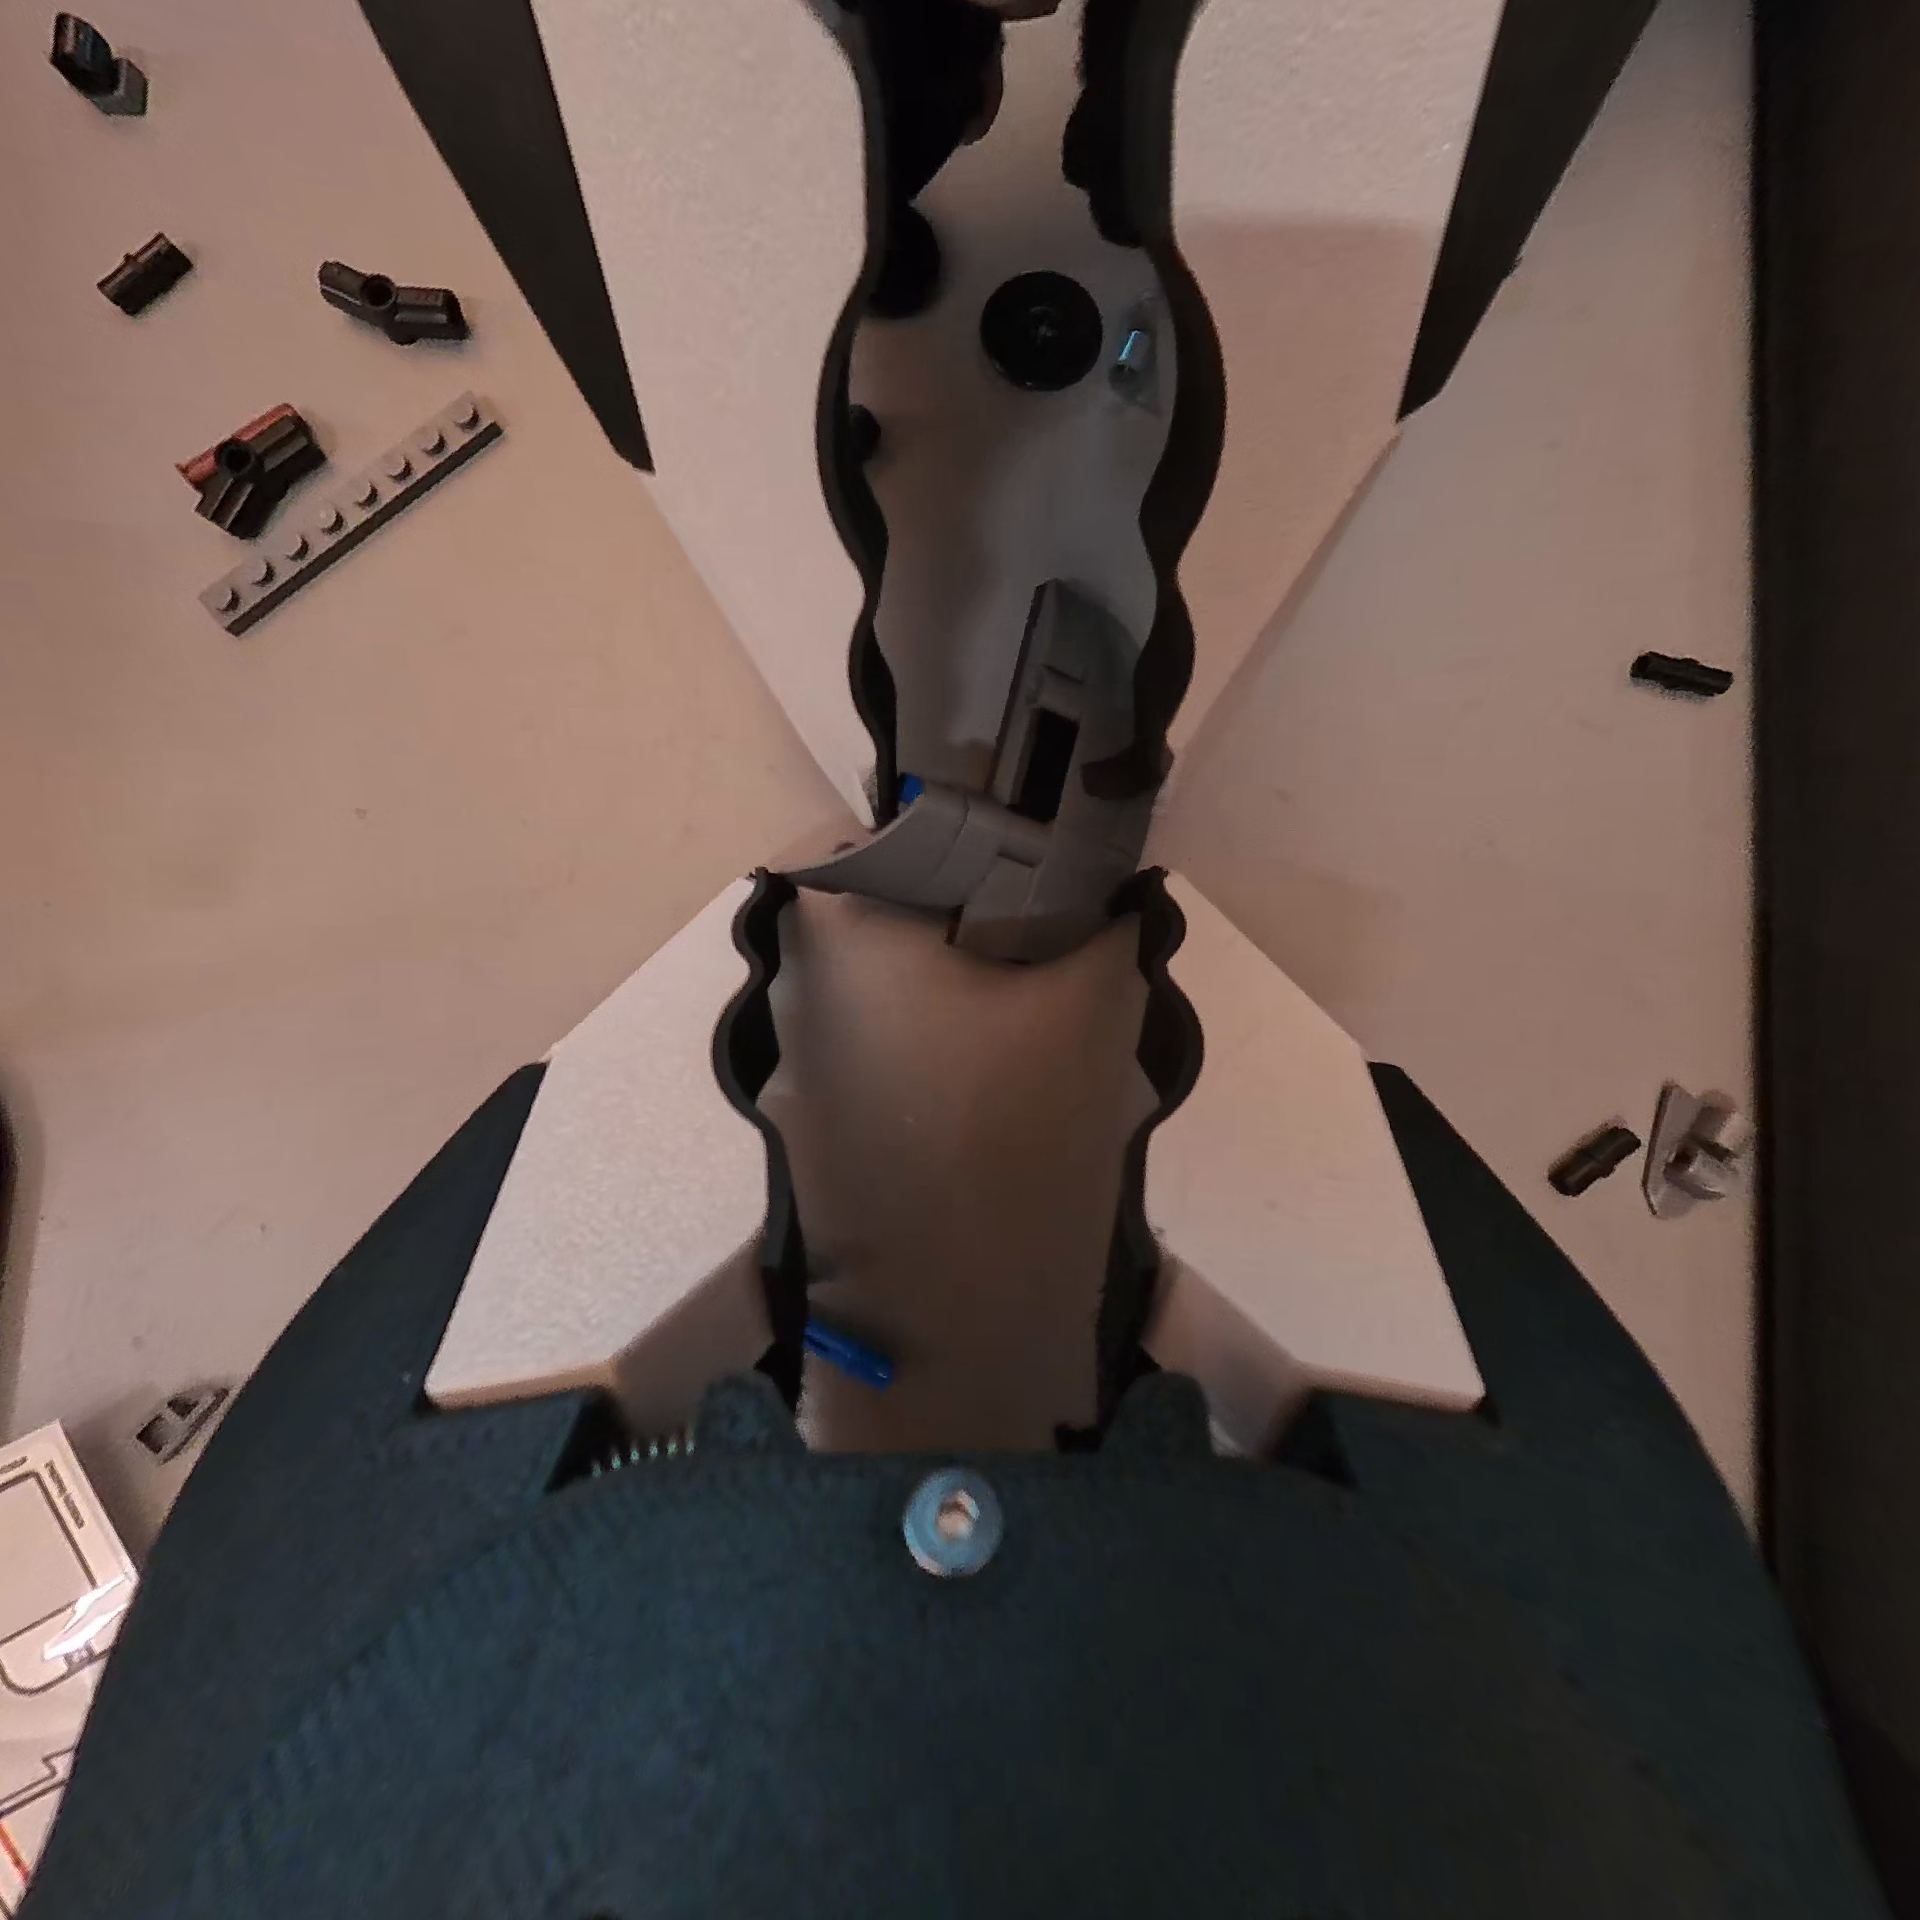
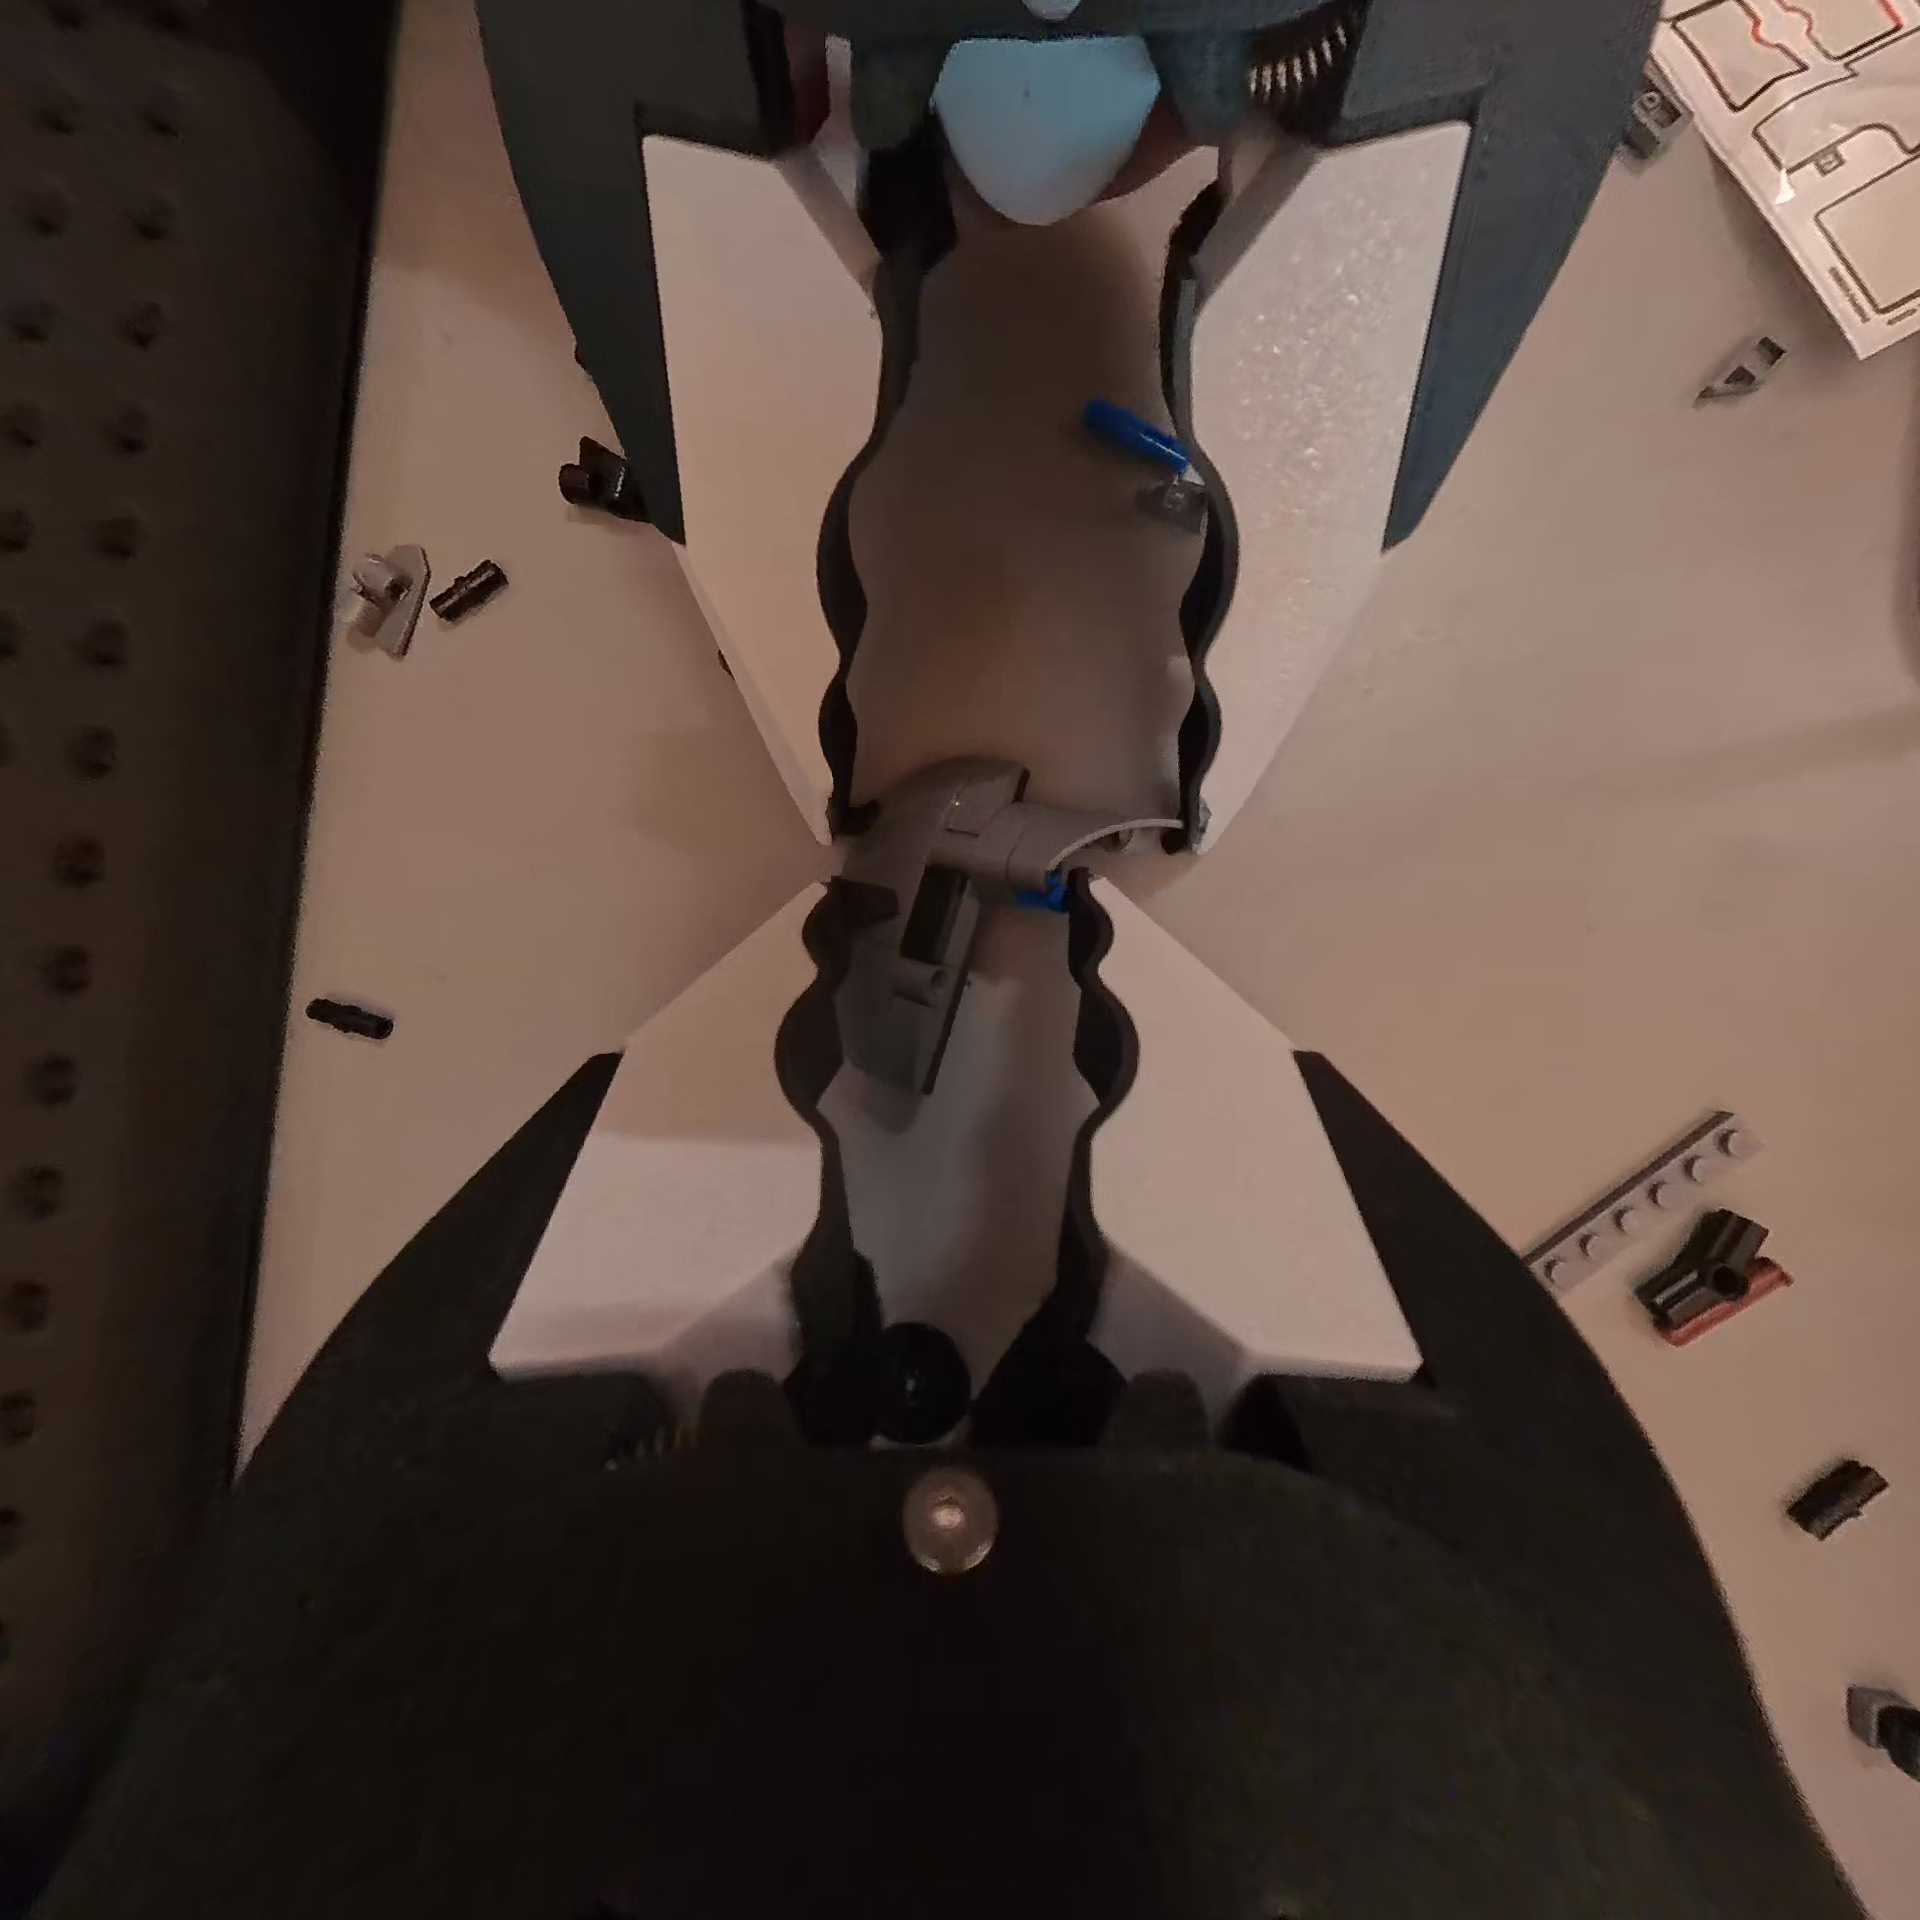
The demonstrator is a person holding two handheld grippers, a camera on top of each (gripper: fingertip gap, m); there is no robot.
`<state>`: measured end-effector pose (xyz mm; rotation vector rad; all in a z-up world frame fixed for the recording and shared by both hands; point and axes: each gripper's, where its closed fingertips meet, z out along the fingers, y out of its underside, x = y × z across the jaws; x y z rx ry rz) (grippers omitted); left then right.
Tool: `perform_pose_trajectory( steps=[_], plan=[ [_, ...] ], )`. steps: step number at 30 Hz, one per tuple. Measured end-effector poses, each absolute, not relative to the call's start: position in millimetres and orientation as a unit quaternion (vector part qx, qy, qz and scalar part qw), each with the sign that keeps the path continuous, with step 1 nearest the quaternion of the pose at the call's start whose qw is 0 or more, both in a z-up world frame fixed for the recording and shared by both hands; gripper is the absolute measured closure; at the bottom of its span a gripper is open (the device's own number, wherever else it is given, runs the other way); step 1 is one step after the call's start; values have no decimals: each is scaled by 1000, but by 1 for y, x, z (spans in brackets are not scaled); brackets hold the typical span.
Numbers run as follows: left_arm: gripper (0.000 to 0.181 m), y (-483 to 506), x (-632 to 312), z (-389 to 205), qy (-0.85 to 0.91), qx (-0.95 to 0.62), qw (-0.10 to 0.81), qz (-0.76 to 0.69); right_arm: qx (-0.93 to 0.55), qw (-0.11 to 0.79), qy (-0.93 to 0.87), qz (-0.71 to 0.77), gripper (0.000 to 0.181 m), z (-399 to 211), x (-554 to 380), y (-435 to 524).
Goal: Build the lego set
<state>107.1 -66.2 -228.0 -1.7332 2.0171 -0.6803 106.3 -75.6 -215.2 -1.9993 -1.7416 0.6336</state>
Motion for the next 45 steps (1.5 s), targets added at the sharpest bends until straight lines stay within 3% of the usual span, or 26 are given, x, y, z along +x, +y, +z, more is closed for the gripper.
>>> perform_pose_trajectory(
  steps=[45],
  plan=[
    [117, -64, 110, -229, 723, -614, 210, -235, -749, 200, -573, 267, 144, -211, 111, -66]
  ],
)
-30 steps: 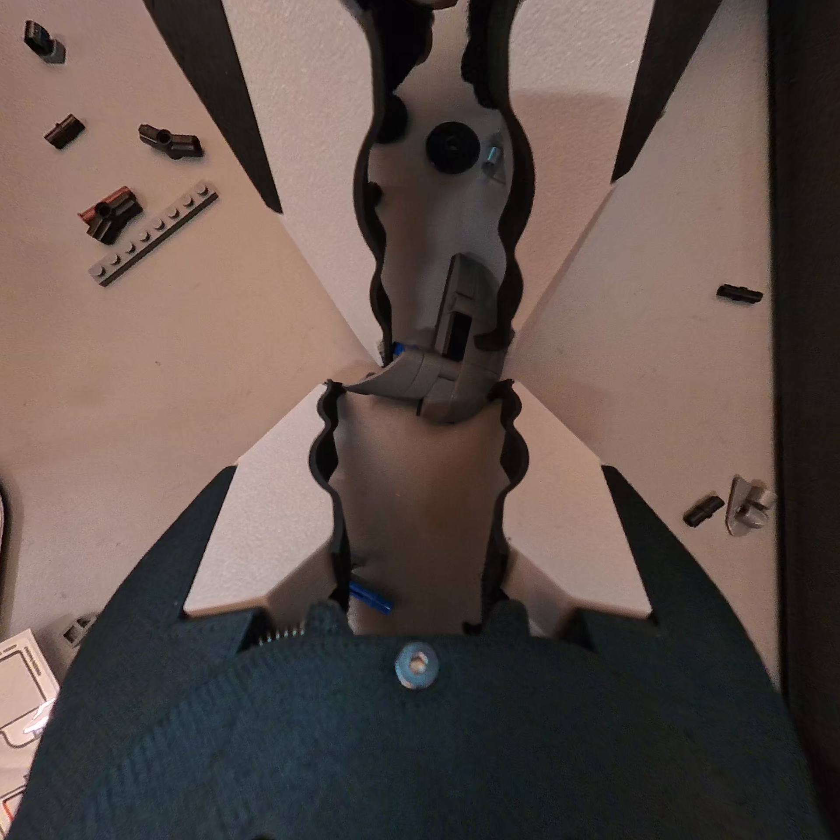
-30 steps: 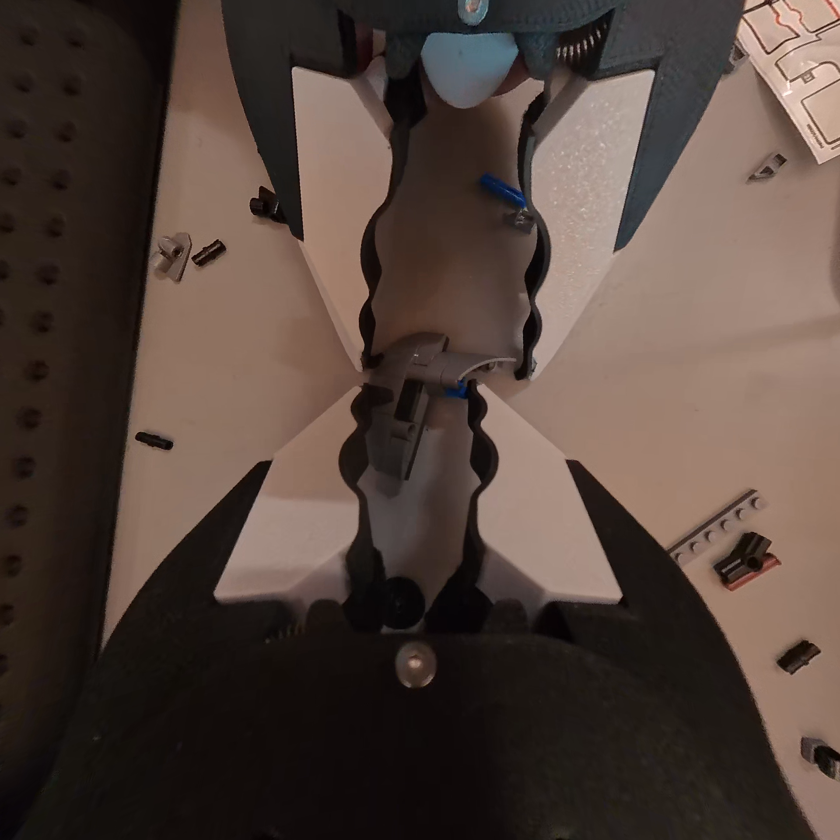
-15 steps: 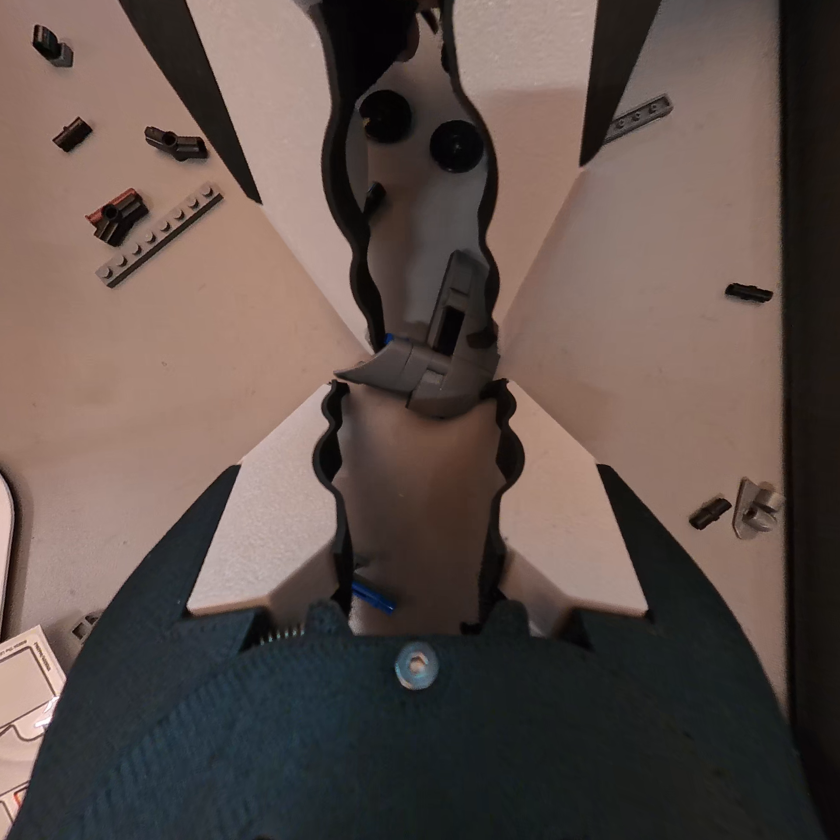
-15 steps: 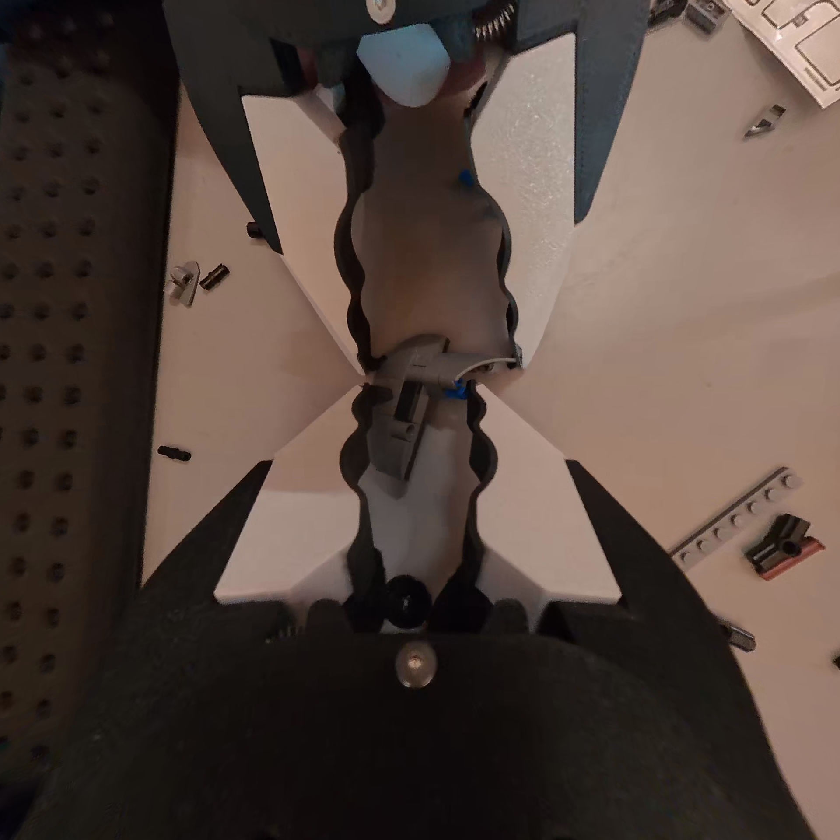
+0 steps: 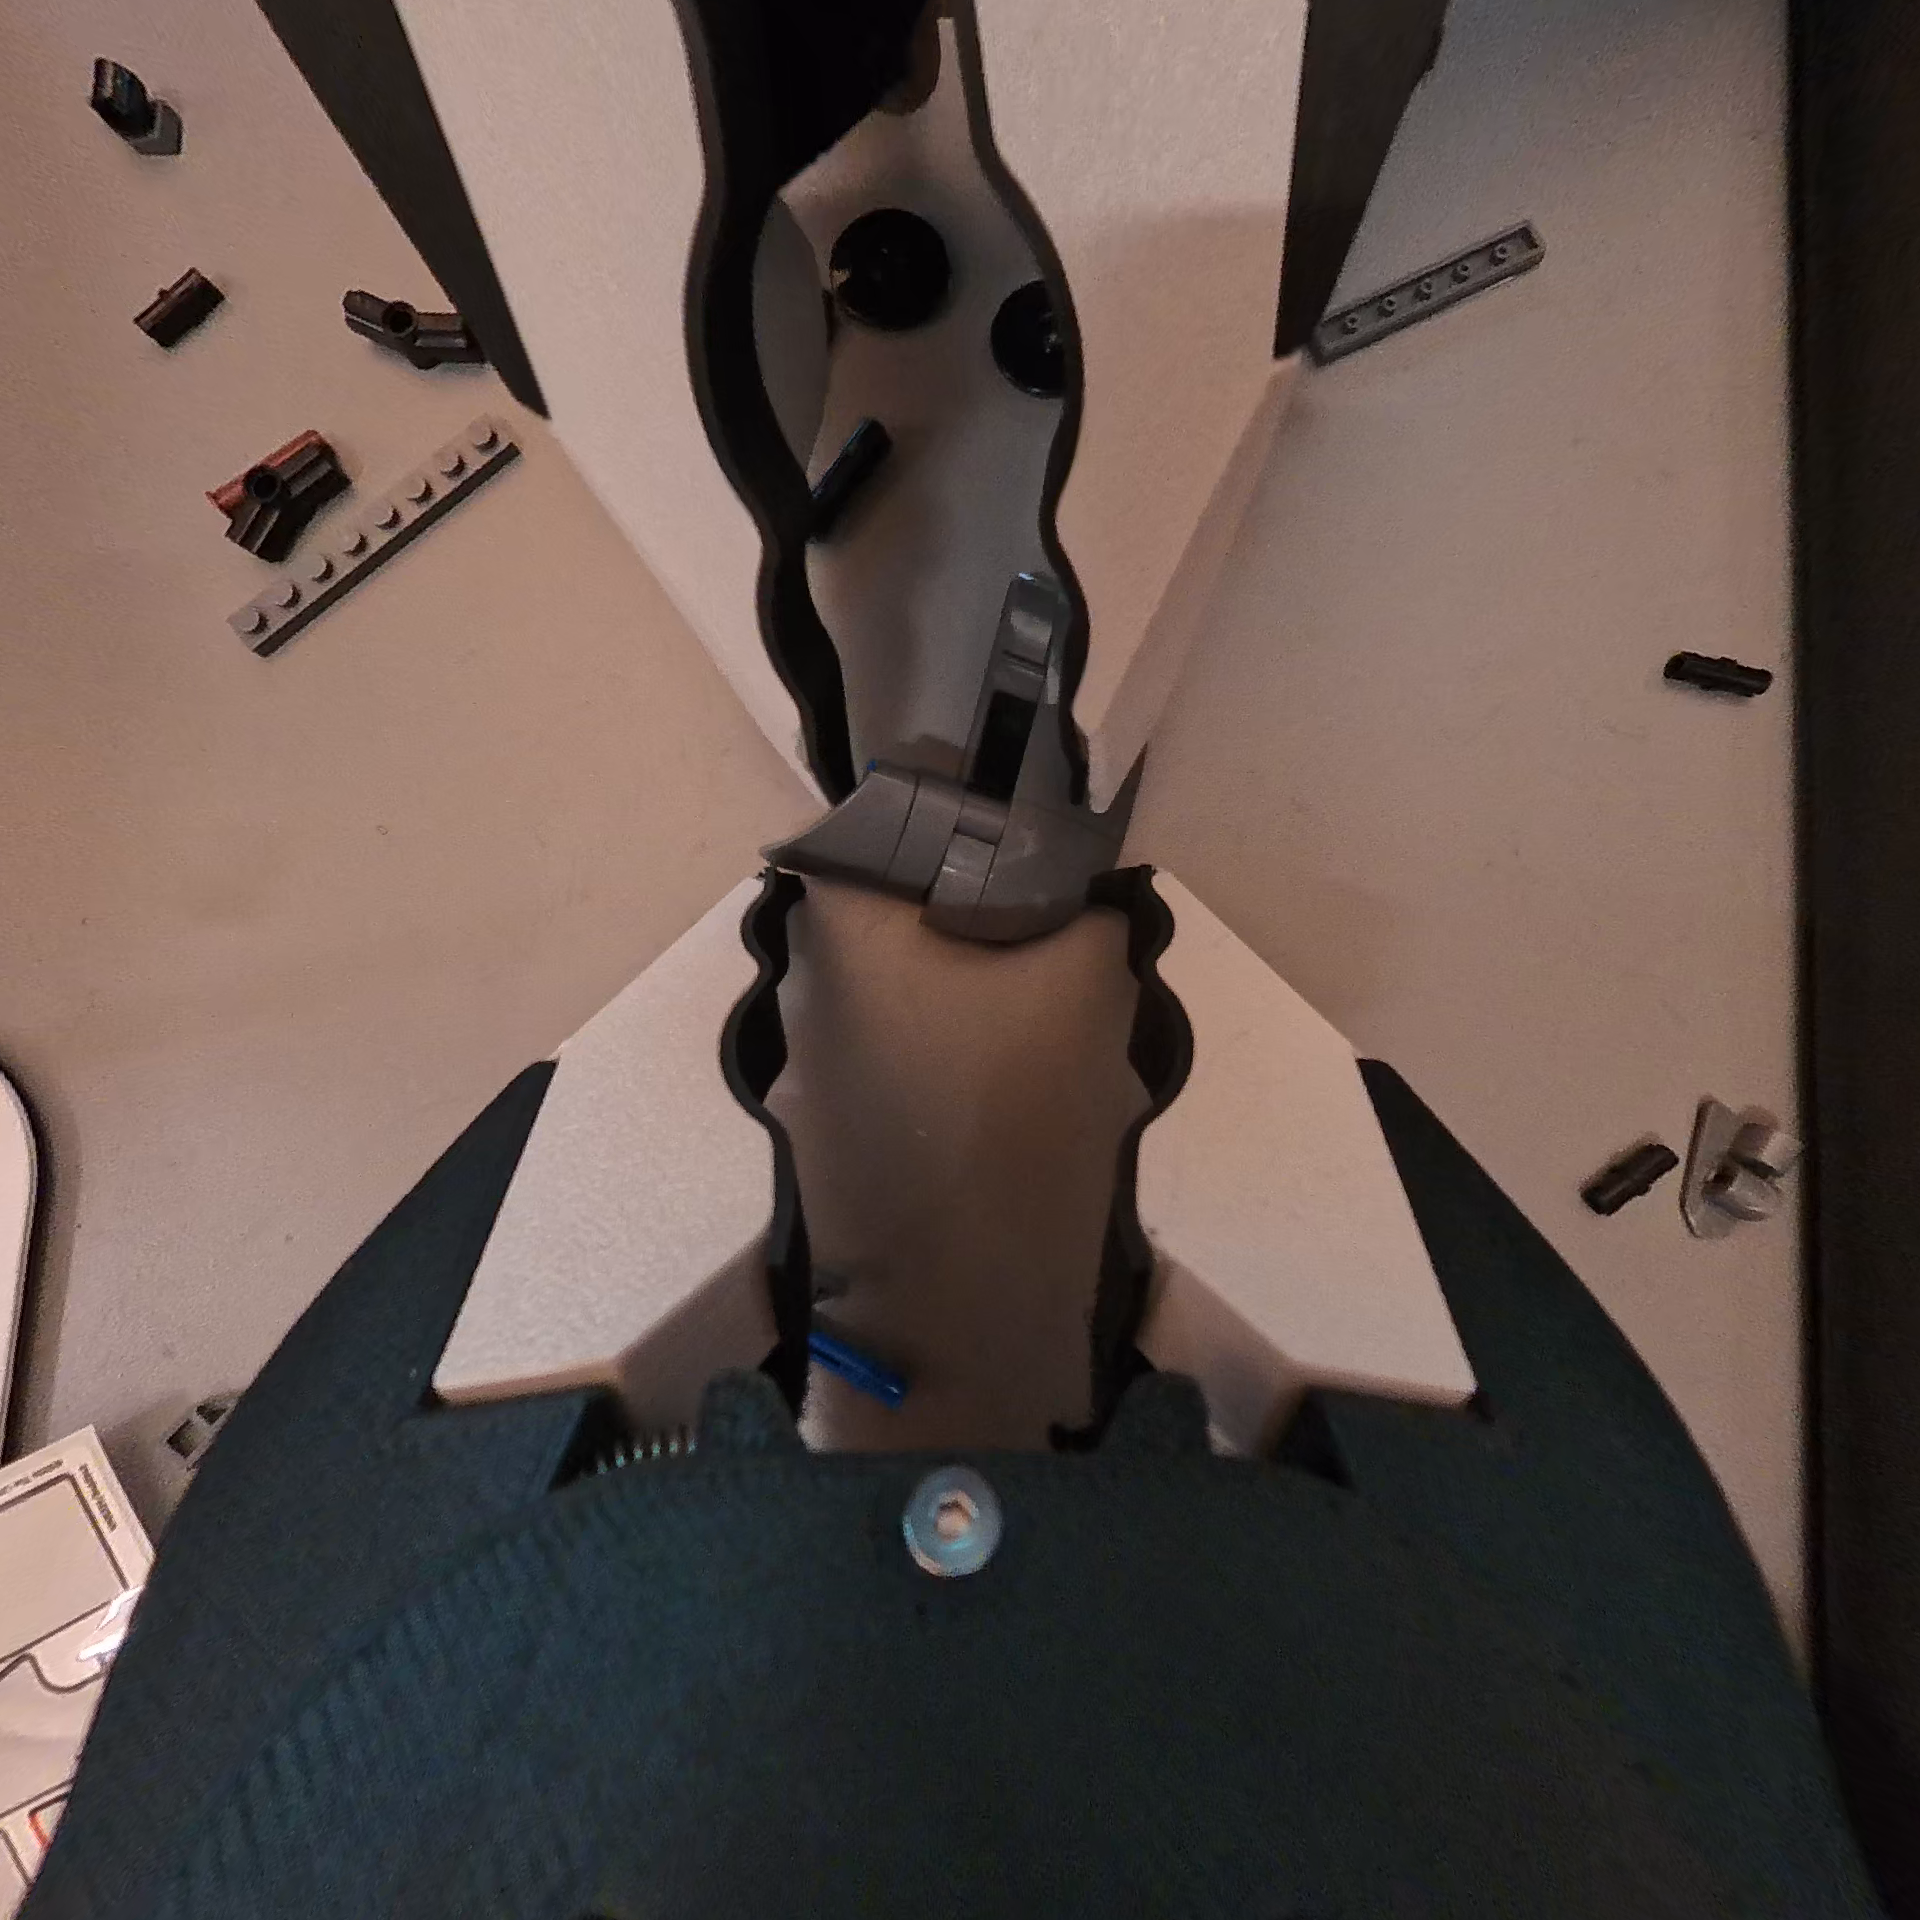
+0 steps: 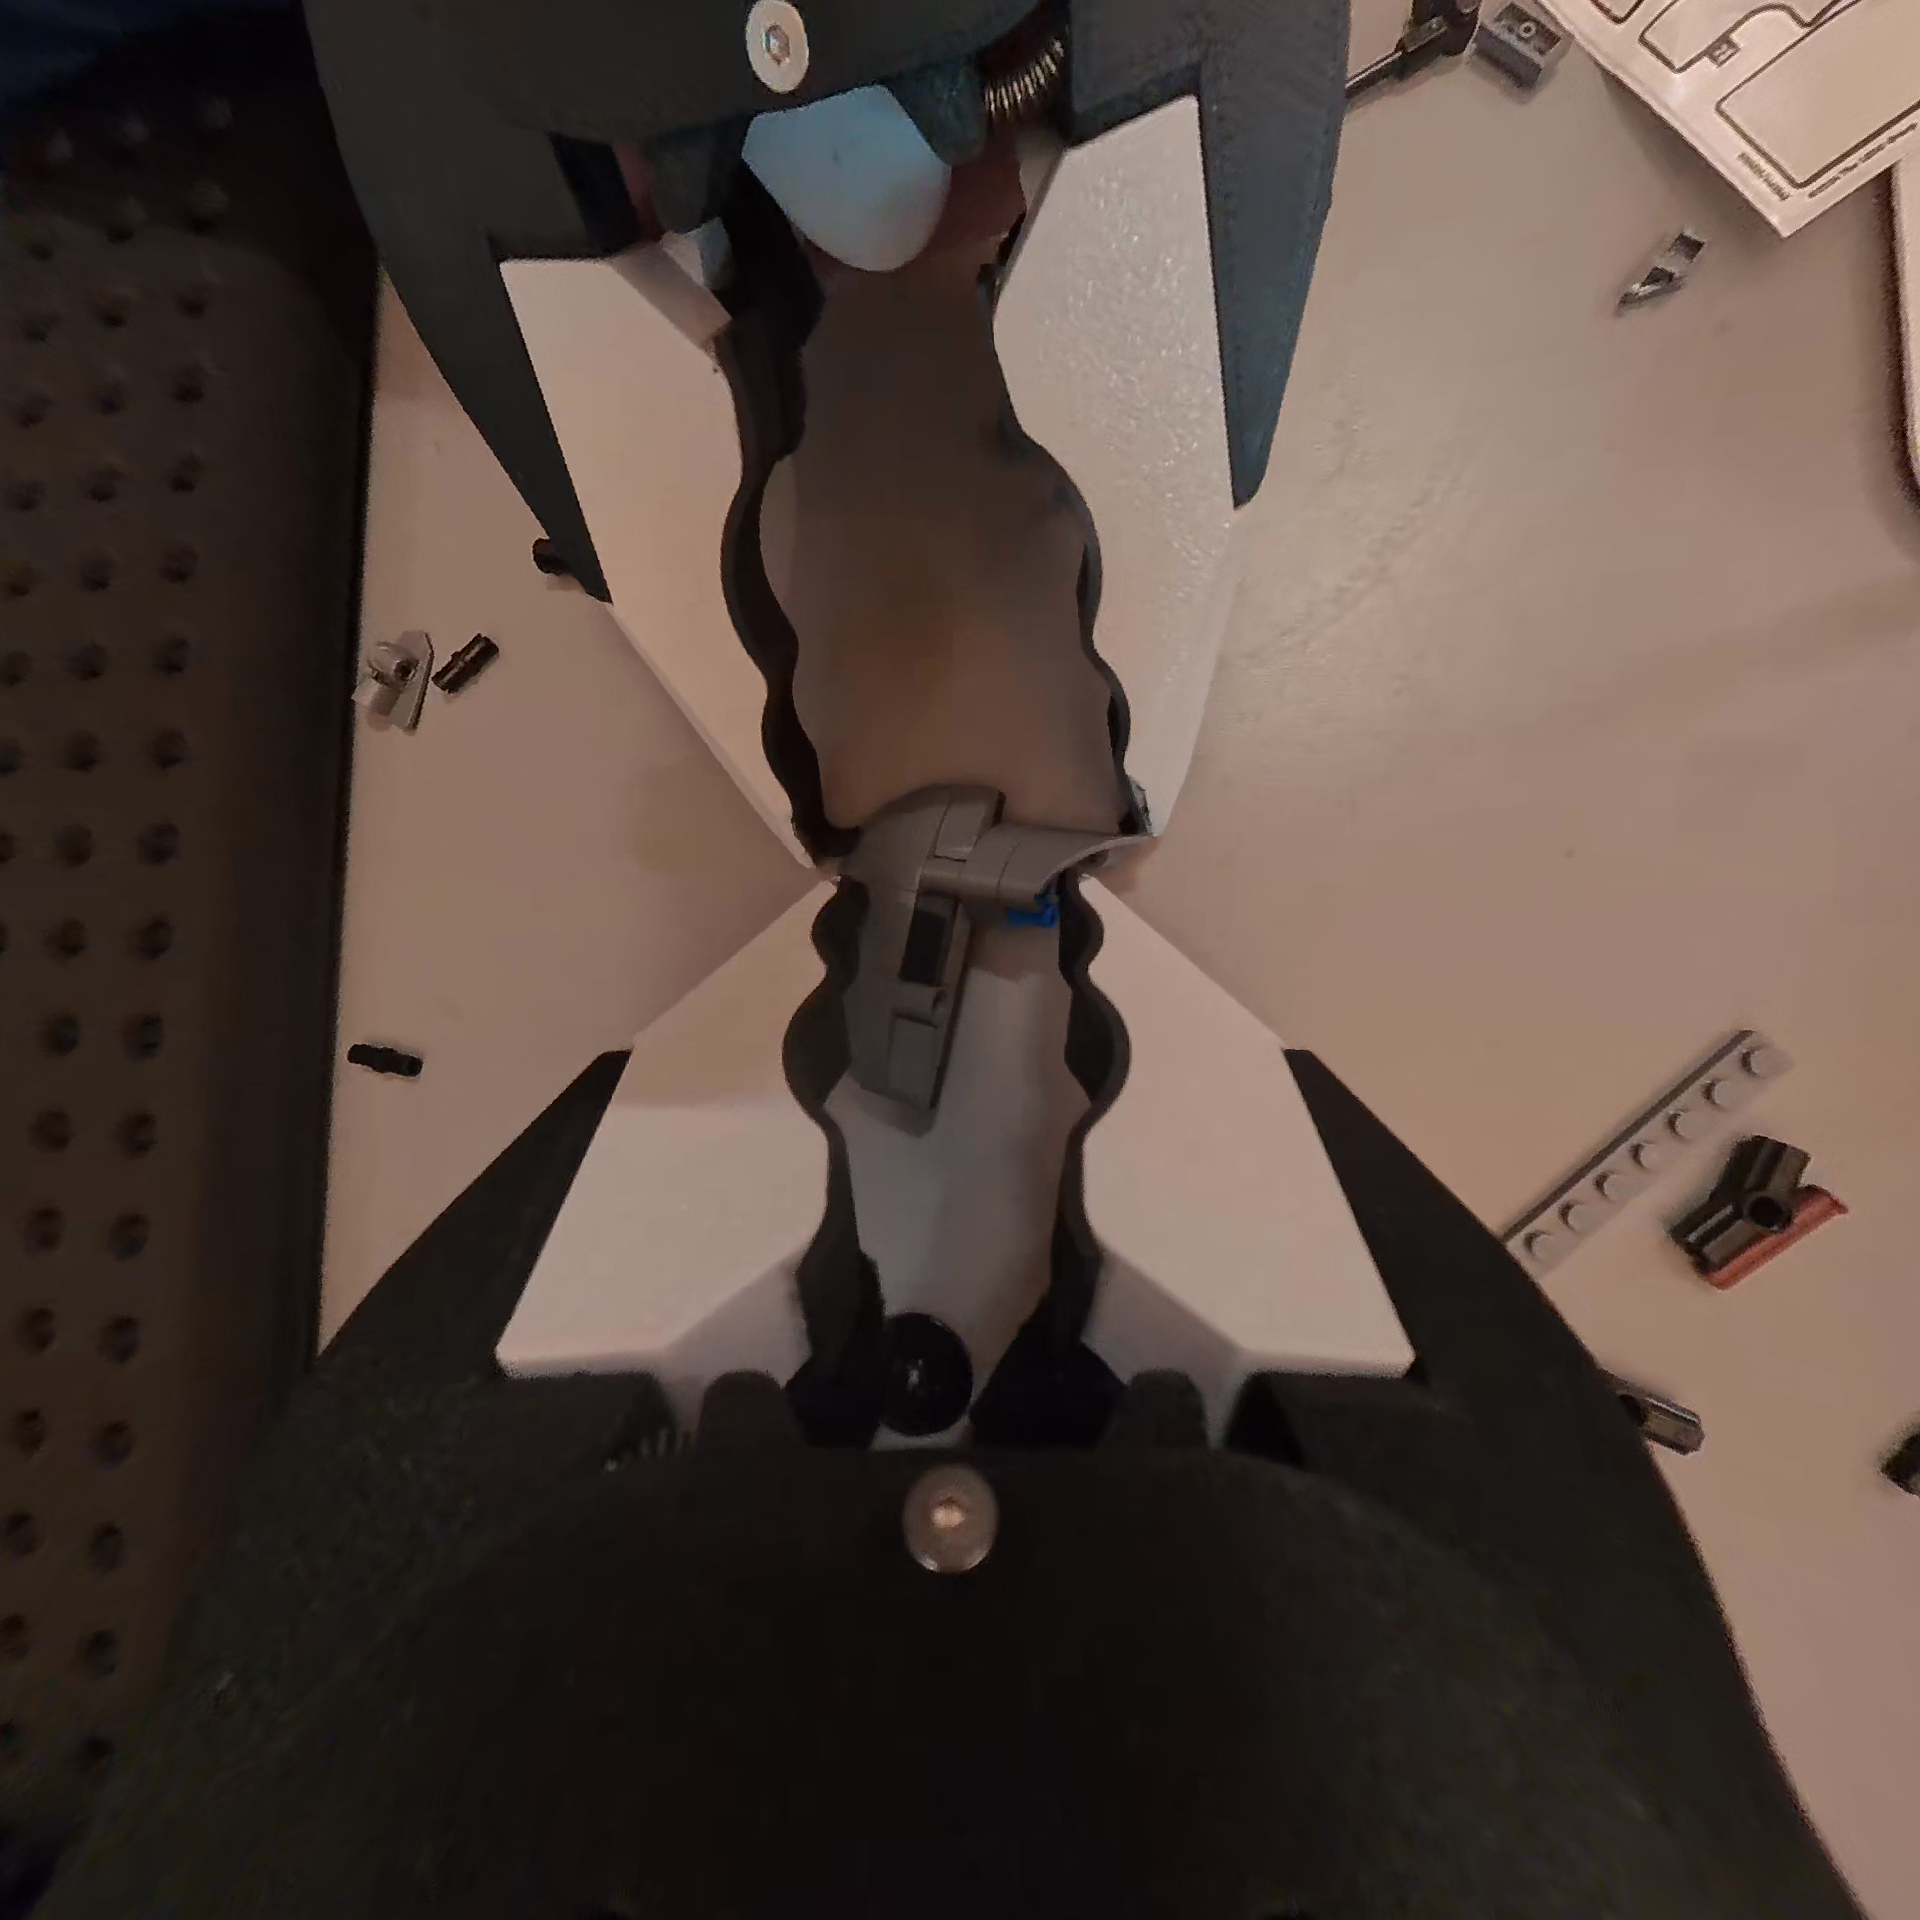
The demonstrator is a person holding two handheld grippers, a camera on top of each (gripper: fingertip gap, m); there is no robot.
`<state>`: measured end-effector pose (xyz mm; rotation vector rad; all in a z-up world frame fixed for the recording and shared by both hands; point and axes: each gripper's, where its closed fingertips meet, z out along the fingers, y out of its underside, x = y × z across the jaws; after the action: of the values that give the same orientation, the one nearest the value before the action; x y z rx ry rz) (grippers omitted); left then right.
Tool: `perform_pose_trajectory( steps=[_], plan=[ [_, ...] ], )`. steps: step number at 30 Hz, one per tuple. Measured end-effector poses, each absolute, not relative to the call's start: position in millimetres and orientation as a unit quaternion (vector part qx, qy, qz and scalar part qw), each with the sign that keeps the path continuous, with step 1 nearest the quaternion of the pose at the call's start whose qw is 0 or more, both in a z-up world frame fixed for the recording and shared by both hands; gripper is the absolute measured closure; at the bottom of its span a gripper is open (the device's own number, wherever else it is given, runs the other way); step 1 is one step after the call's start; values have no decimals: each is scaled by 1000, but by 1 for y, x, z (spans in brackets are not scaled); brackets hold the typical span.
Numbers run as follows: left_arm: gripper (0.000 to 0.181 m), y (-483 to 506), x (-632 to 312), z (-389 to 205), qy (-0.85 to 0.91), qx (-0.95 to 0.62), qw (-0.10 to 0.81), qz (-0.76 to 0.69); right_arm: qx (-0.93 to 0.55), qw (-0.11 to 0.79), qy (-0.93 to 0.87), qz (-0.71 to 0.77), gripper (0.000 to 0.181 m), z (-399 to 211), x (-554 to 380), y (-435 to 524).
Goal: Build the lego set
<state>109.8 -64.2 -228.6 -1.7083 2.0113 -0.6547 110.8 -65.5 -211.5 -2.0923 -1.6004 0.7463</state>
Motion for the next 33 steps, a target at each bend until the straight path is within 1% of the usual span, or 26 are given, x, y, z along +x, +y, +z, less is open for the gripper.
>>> perform_pose_trajectory(
  steps=[3, 6, 12, 18, 22, 33],
  plan=[
    [119, -64, 110, -229, 724, -614, 210, -235, -751, 206, -569, 263, 144, -210, 112, -63],
    [126, -65, 110, -228, 726, -610, 212, -236, -755, 207, -566, 259, 144, -210, 113, -61],
    [129, -64, 110, -228, 725, -611, 212, -237, -759, 204, -563, 253, 145, -212, 116, -59],
    [130, -63, 109, -228, 726, -611, 212, -234, -767, 190, -555, 261, 144, -216, 116, -61],
    [130, -63, 109, -228, 726, -612, 211, -233, -771, 178, -549, 271, 141, -218, 115, -64],
    [131, -62, 110, -228, 727, -611, 212, -232, -773, 187, -541, 275, 145, -216, 116, -60]
  ],
)
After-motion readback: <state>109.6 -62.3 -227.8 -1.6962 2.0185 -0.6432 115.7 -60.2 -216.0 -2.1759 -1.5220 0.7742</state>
